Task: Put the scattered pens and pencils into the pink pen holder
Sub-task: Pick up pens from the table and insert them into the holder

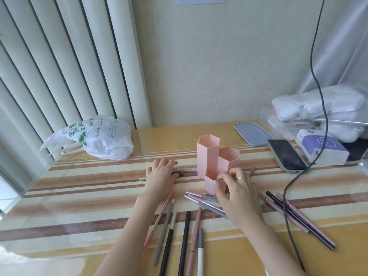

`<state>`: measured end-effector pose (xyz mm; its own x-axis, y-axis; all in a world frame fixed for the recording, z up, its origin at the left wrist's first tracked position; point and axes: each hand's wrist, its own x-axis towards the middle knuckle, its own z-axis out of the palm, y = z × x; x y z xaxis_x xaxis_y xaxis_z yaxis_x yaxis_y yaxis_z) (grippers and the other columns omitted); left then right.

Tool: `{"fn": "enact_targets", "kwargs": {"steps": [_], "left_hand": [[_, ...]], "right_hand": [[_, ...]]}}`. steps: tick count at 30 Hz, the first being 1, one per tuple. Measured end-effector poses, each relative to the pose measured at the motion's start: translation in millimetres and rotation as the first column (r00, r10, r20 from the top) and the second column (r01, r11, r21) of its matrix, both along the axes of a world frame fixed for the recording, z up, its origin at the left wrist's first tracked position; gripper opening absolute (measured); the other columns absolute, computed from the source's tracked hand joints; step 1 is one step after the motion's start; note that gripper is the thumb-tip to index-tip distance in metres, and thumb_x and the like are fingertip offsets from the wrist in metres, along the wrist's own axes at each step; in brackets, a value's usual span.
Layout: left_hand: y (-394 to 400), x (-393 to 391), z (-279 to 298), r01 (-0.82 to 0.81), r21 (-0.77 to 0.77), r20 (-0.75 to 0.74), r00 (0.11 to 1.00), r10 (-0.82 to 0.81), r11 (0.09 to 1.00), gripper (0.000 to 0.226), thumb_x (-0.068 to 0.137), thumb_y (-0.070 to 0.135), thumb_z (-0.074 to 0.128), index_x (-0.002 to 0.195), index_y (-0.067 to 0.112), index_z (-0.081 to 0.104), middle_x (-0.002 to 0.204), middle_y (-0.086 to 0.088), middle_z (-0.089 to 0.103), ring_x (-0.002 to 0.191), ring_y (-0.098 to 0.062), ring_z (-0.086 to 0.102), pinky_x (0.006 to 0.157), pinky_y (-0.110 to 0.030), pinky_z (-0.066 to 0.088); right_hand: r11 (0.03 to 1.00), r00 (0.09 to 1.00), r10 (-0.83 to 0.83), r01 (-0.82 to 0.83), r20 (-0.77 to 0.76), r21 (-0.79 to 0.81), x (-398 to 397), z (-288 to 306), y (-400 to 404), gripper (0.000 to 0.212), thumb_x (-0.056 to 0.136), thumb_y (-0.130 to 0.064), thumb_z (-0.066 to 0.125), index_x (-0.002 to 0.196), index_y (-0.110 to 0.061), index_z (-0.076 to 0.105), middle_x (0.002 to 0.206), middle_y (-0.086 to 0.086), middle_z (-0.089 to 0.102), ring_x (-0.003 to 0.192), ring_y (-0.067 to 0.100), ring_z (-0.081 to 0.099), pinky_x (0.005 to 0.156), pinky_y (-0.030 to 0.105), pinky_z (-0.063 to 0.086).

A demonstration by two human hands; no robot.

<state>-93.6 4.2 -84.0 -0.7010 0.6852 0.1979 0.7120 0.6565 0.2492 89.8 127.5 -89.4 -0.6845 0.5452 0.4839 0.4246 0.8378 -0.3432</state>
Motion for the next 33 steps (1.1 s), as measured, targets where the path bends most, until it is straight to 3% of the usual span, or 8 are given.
{"fn": "enact_targets", "kwargs": {"steps": [7,17,20,26,30,33], "left_hand": [[-3.5,-4.3,-0.2,-0.01,-0.035,0.04,0.999,0.011,0.999,0.04,0.093,0.045,0.048,0.117,0.013,0.049,0.123,-0.005,0.043,0.118,-0.025,0.034,0.093,-0.035,0.038],[-11.7,10.4,10.3,-0.05,-0.173,-0.038,0.998,0.044,0.984,0.048,0.093,0.051,0.044,0.104,0.004,0.046,0.102,-0.012,0.062,0.093,-0.032,0.059,0.065,-0.033,0.039],[-10.9,17.6,10.5,-0.067,-0.172,-0.051,0.997,0.059,0.983,0.044,0.096,0.047,0.042,0.105,0.004,0.049,0.101,-0.013,0.064,0.091,-0.032,0.061,0.063,-0.032,0.04],[-16.8,22.9,11.8,-0.103,-0.019,-0.031,0.994,0.102,0.995,0.035,0.097,0.038,0.043,0.097,0.004,0.053,0.096,-0.012,0.059,0.079,-0.028,0.054,0.063,-0.031,0.036],[-19.9,23.7,11.7,-0.137,0.1,-0.042,0.989,0.142,0.985,0.028,0.097,0.037,0.043,0.086,0.012,0.041,0.076,-0.005,0.05,0.065,-0.027,0.045,0.055,-0.033,0.034],[-21.1,20.6,9.8,-0.112,0.274,0.06,0.993,0.099,0.955,0.028,0.093,0.036,0.053,0.085,0.011,0.043,0.067,-0.004,0.052,0.06,-0.026,0.047,0.051,-0.032,0.033]], "right_hand": [[1.0,0.999,0.003,-0.003,-0.04,-0.008,1.7,2.2,-1.7,0.037,0.087,-0.047,0.034,0.101,-0.023,0.058,0.102,0.001,0.053,0.092,0.025,0.052,0.075,0.038,0.043],[0.999,0.997,0.028,-0.03,-0.072,-0.035,2.3,3.2,-1.3,0.042,0.087,-0.046,0.032,0.089,-0.02,0.064,0.095,0.001,0.05,0.087,0.024,0.049,0.074,0.037,0.043],[0.999,0.99,0.029,-0.033,-0.135,-0.032,1.6,7.8,-0.6,0.043,0.086,-0.042,0.034,0.083,-0.017,0.068,0.091,0.002,0.053,0.085,0.025,0.049,0.072,0.036,0.041],[0.998,0.946,0.058,-0.065,-0.318,-0.014,-2.8,29.4,-11.8,0.031,0.088,-0.035,0.04,0.092,-0.017,0.065,0.098,0.003,0.06,0.093,0.021,0.049,0.079,0.034,0.038],[0.954,0.891,0.267,-0.298,-0.367,-0.03,-23.8,46.6,-26.7,0.026,0.09,-0.029,0.042,0.094,-0.016,0.064,0.091,-0.003,0.062,0.08,0.015,0.054,0.071,0.028,0.041],[0.892,0.867,0.394,-0.441,-0.305,-0.102,-40.9,48.6,-35.9,0.027,0.094,-0.017,0.045,0.113,-0.019,0.064,0.106,-0.004,0.064,0.087,0.009,0.055,0.074,0.022,0.045]]}}
